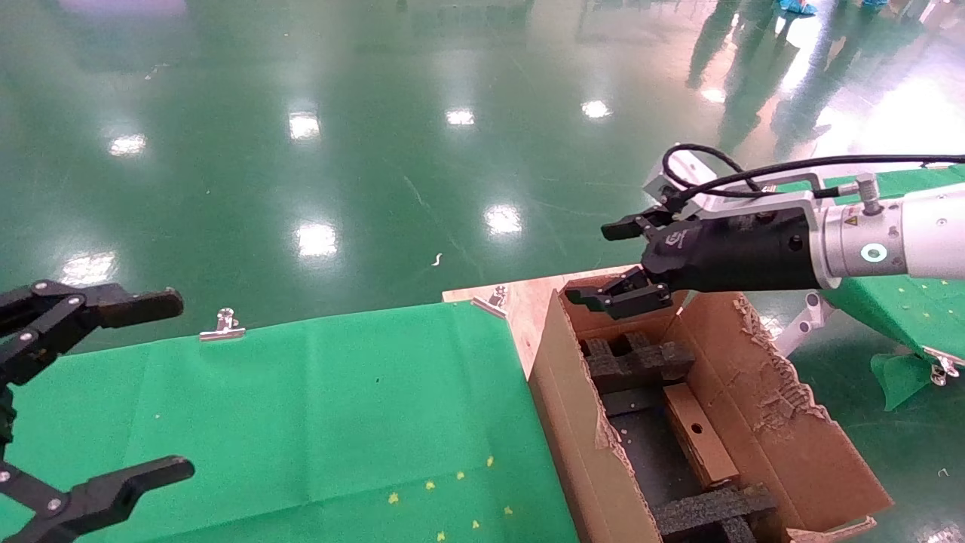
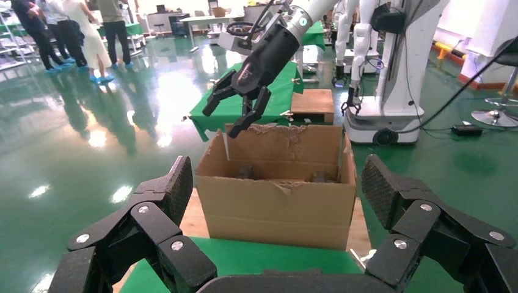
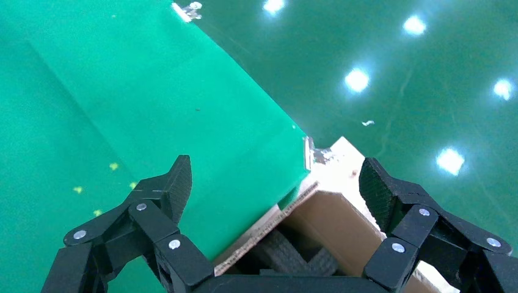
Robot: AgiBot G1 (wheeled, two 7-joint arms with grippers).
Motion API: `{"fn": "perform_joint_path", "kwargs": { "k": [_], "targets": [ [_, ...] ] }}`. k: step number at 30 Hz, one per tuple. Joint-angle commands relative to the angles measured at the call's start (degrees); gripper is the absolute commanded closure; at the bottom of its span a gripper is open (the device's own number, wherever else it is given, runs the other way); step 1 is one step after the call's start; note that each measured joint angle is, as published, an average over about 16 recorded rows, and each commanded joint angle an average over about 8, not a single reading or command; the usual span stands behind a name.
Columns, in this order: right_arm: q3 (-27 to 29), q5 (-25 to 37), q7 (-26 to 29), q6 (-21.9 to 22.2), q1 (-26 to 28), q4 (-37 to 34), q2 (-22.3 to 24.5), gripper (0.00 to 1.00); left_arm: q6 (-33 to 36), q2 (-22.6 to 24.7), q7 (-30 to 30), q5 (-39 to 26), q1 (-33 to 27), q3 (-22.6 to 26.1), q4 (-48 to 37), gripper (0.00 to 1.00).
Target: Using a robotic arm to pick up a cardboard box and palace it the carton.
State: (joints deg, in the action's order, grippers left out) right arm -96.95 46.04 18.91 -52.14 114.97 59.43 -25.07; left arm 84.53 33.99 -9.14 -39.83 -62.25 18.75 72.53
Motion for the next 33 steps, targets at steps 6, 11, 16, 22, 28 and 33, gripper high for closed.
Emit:
{"fn": "perform_joint_path", "kwargs": {
  "k": [6, 11, 16, 22, 28, 33],
  "targets": [
    [0.45, -0.68, -0.35, -0.79, -0.09, 0.38, 0.18, 0.00, -0.01, 0.00, 0.00, 0.02, 0.00, 0.00, 0.00, 0.00],
    [2.10, -0.38, -0.19, -1.08, -1.53, 0.12, -0.25, 0.00, 0.00, 0.00, 0.00, 0.02, 0.00, 0.00, -0.01, 0.00],
    [7.70, -0.70, -0.81, -3.44, -5.12, 1.27, -0.89, 0.00, 0.00, 0.00, 0.01, 0.02, 0.00, 0.01, -0.02, 0.00],
    [15.79, -1.09, -1.62, -6.77, -10.46, 2.69, -1.89, 0.00, 0.00, 0.00, 0.01, 0.03, -0.01, 0.02, -0.02, 0.00],
    [23.87, -1.47, -2.43, -10.09, -15.78, 4.11, -2.89, 0.00, -0.01, 0.00, 0.01, 0.03, -0.01, 0.02, -0.02, 0.00],
    [30.58, -1.79, -3.10, -12.85, -20.21, 5.29, -3.72, 0.00, -0.01, -0.01, 0.02, 0.04, -0.01, 0.03, -0.02, 0.00]
  ]
}}
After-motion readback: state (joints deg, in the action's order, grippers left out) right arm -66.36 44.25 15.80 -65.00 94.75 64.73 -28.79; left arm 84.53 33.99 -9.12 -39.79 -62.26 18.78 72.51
